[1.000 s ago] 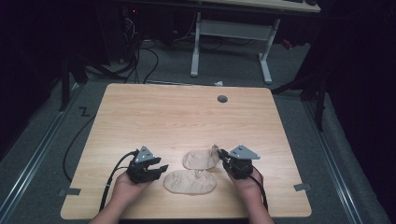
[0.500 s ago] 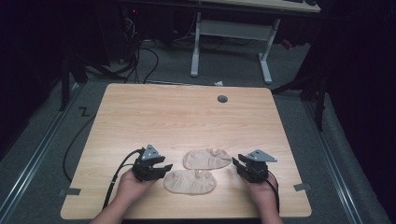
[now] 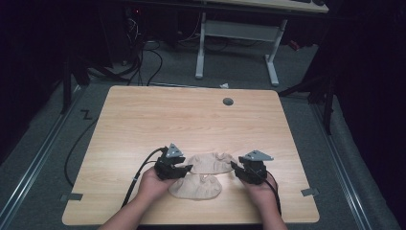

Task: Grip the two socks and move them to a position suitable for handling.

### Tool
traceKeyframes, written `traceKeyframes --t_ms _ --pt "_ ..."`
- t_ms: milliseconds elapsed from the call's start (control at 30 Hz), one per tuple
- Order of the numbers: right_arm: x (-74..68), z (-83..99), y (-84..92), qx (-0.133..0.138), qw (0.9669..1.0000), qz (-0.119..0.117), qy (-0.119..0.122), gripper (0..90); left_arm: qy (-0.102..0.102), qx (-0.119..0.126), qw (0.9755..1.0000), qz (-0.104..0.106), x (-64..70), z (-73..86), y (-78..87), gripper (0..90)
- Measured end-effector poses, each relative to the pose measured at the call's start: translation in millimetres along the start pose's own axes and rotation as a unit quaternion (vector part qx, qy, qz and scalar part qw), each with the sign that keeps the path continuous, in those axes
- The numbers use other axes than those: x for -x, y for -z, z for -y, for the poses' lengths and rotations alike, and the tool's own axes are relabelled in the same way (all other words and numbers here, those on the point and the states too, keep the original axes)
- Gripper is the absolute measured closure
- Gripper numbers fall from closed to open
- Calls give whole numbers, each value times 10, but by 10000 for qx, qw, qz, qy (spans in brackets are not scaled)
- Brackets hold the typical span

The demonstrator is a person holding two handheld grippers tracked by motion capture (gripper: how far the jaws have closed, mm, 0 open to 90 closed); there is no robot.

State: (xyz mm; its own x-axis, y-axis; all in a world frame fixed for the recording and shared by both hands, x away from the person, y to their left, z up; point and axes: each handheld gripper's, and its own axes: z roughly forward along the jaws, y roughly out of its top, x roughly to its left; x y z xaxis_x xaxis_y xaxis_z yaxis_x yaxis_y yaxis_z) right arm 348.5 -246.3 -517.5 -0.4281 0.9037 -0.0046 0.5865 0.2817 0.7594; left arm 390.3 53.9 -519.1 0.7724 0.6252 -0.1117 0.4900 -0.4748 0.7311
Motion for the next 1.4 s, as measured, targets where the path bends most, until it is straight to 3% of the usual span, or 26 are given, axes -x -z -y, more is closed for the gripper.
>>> traceKeyframes --t_ms 300,700,900,1067,1400 --pt "-4 3 -118 -271 9996 10 -31 661 77 -135 9998 -96 -29 -36 -129 657" --pt "-14 13 -143 -270 9996 -78 -103 729 32 -59 9998 -187 -32 -5 -122 812" --pt "-18 16 -142 -265 9995 -93 -116 751 -9 -43 9998 -201 -18 3 -121 840" --pt "-43 15 -142 -269 9996 -123 -46 824 -88 -37 9997 -243 4 7 -120 857" --pt "-67 7 -135 -251 9997 -64 36 842 -211 47 9992 -341 29 9 -109 863"
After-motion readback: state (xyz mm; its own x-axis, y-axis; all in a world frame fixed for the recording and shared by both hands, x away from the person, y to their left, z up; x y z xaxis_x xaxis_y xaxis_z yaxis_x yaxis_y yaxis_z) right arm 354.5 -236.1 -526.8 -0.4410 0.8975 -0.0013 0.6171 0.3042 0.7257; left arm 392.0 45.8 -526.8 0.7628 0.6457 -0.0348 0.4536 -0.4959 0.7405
